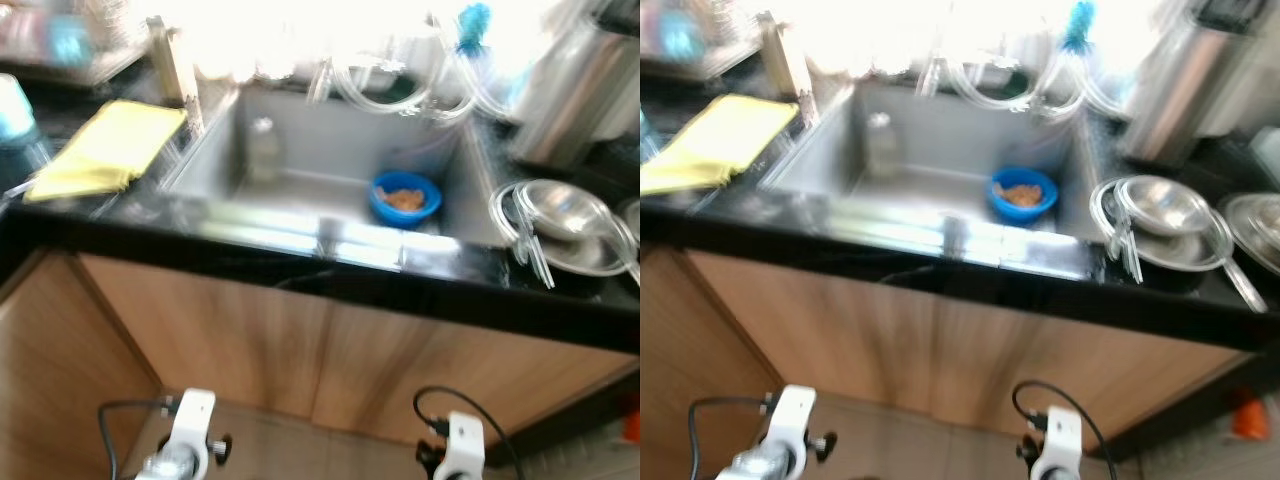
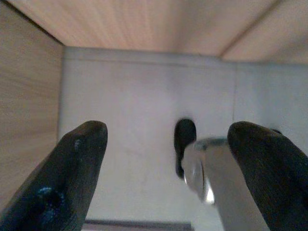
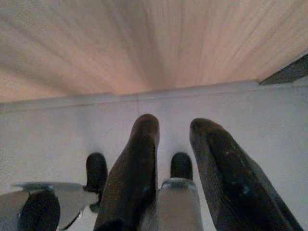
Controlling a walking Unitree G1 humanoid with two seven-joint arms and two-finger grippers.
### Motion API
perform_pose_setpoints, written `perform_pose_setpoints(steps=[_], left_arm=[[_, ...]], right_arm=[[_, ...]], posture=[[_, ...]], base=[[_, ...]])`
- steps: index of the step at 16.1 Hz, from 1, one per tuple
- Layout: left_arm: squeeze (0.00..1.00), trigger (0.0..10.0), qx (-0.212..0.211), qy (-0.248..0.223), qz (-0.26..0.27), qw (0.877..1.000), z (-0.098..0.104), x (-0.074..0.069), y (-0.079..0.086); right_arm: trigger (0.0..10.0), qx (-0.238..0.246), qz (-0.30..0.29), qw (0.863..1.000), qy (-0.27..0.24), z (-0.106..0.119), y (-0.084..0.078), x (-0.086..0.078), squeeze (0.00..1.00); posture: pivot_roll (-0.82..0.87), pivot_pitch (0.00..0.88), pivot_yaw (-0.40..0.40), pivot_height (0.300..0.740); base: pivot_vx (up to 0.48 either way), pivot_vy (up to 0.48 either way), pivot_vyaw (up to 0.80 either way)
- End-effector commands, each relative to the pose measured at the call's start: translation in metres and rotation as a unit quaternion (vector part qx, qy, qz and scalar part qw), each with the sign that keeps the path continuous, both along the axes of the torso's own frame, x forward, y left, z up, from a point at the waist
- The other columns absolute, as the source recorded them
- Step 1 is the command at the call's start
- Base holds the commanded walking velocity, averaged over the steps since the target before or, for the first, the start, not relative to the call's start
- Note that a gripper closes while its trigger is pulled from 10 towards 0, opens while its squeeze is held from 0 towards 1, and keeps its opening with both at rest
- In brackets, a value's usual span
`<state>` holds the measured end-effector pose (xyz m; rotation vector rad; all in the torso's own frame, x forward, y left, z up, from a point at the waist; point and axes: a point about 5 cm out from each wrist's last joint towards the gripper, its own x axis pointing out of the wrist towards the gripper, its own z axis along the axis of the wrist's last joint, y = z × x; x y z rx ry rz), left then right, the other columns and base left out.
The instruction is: Kitchen organization
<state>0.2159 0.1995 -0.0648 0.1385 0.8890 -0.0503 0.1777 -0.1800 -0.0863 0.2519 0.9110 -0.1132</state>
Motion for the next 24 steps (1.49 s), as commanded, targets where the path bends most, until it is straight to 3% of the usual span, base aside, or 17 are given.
perform_pose_setpoints(steps=[1, 13, 24], left_arm=[[0.0, 10.0, -0.005, 0.018, -0.007, 1.0, -0.0056, -0.0077, -0.0056], [0.0, 10.0, -0.014, 0.022, -0.025, 0.999, -0.0066, -0.0094, -0.0078], [0.0, 10.0, -0.013, 0.03, -0.033, 0.999, -0.0078, -0.0111, -0.0091]], right_arm=[[10.0, -0.002, -0.014, 1.0, 0.013, -0.0027, -0.0075, -0.0074, 0.0], [10.0, -0.02, -0.024, 0.999, 0.016, -0.0036, -0.0098, -0.0101, 0.0], [10.0, -0.028, -0.062, 0.997, -0.029, 0.0004, -0.0132, -0.0077, 0.0]], posture=[[0.22, 0.108, -0.102, 0.736], [0.2, 0.074, -0.1, 0.736], [0.19, 0.067, -0.108, 0.736]], base=[[0.0, 0.0, 0.0], [0.0, 0.0, 0.0], [0.0, 0.0, 0.0]])
